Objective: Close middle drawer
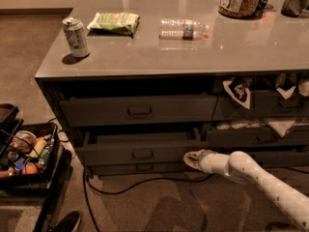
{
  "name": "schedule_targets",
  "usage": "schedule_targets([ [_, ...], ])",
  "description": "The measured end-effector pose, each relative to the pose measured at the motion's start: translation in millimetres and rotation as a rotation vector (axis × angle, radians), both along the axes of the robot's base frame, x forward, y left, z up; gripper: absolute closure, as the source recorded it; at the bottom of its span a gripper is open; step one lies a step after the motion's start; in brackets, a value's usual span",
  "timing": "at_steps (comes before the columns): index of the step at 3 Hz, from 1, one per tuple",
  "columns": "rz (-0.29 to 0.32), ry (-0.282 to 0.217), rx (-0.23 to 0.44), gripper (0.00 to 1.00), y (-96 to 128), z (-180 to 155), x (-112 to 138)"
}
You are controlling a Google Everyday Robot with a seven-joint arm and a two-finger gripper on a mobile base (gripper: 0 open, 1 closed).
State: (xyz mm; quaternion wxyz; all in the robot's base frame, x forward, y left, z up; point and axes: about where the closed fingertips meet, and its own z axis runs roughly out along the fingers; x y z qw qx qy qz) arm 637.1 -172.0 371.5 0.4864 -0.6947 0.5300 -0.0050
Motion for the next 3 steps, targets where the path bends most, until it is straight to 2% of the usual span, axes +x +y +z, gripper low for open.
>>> schedule_targets([
  [1,-0.002,-0.038,0.013,1.00,2,0,27],
  [2,-0.002,-0.038,0.014,1.00,2,0,25],
  [3,0.000,-0.080,0.022,1.00,8,5,54],
])
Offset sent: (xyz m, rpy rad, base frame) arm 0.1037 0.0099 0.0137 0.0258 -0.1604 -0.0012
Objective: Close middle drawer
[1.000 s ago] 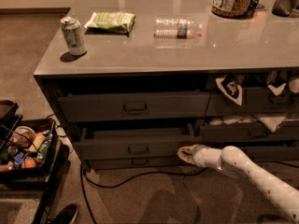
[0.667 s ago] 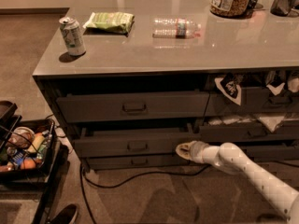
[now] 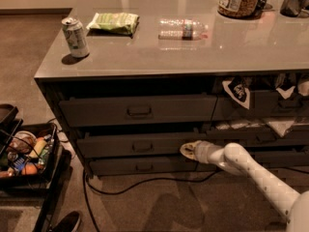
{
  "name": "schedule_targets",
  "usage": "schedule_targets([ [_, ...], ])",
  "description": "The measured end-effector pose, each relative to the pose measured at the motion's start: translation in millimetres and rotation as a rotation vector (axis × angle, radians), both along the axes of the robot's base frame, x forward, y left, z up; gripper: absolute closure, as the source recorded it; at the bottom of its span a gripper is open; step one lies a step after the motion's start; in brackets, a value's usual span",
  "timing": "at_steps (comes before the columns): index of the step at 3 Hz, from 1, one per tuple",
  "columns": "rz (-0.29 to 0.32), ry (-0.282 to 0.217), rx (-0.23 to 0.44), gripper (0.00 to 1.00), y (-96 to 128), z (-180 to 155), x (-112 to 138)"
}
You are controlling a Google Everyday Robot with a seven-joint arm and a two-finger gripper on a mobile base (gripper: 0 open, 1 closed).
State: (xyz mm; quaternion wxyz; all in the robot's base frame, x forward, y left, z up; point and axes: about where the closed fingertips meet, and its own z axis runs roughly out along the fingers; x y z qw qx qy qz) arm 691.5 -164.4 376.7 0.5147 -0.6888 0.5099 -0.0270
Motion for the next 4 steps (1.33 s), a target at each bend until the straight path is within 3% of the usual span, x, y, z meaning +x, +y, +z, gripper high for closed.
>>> schedule_targets([
  [3,0.001,-0.026,0.005,1.00,5,5,11],
  [4,0.020,0.008,-0.013,1.00,12,9,-4],
])
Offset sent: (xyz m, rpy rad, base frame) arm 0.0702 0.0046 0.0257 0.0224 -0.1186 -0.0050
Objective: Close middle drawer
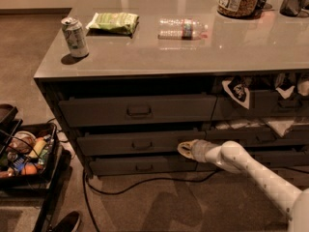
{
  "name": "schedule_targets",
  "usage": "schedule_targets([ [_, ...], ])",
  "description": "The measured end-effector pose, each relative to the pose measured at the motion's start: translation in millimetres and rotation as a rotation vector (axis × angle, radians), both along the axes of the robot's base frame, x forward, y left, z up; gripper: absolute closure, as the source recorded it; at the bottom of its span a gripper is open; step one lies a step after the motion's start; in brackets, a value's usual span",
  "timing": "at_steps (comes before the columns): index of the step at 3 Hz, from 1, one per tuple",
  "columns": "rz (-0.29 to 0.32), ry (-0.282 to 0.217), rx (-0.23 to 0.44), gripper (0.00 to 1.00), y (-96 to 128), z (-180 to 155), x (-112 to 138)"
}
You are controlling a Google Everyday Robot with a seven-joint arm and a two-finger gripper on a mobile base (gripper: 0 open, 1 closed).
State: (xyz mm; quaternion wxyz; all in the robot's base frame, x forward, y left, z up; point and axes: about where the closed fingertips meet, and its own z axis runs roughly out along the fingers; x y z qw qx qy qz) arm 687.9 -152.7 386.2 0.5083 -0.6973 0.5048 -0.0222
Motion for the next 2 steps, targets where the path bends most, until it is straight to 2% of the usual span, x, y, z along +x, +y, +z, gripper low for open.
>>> schedule_targets([
  [1,-0.042,0.003,-0.032,1.00,-11,32,-24],
  [2,-0.124,-0.025,-0.060,1.00,-37,84,-60],
])
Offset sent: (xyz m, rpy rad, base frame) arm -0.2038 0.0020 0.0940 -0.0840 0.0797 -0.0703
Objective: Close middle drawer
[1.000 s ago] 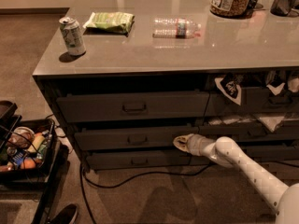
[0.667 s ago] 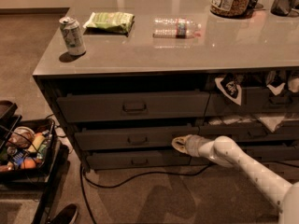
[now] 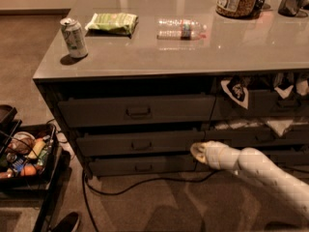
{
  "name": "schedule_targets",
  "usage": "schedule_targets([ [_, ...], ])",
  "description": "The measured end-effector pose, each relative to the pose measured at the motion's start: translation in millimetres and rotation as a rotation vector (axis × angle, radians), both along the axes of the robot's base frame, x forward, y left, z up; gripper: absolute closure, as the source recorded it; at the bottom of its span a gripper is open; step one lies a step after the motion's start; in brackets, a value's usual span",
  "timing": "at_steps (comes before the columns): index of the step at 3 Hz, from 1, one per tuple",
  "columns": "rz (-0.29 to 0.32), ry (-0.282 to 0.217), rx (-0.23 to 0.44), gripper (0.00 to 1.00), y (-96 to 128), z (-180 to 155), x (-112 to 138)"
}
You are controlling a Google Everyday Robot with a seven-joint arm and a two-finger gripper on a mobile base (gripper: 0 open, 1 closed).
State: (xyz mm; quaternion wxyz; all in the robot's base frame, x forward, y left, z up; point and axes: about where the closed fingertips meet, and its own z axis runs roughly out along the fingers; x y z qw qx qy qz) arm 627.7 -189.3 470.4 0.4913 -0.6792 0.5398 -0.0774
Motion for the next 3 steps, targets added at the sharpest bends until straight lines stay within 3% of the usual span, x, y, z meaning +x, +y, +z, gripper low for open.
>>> schedule_targets([
  [1,-0.035,0.021,0.004,1.00,-21,47,-72],
  [2,-0.066,-0.010,0.021,1.00,-11,76,-138],
  [3,-0.085,0.014,0.037,1.00,-6,65,-179],
])
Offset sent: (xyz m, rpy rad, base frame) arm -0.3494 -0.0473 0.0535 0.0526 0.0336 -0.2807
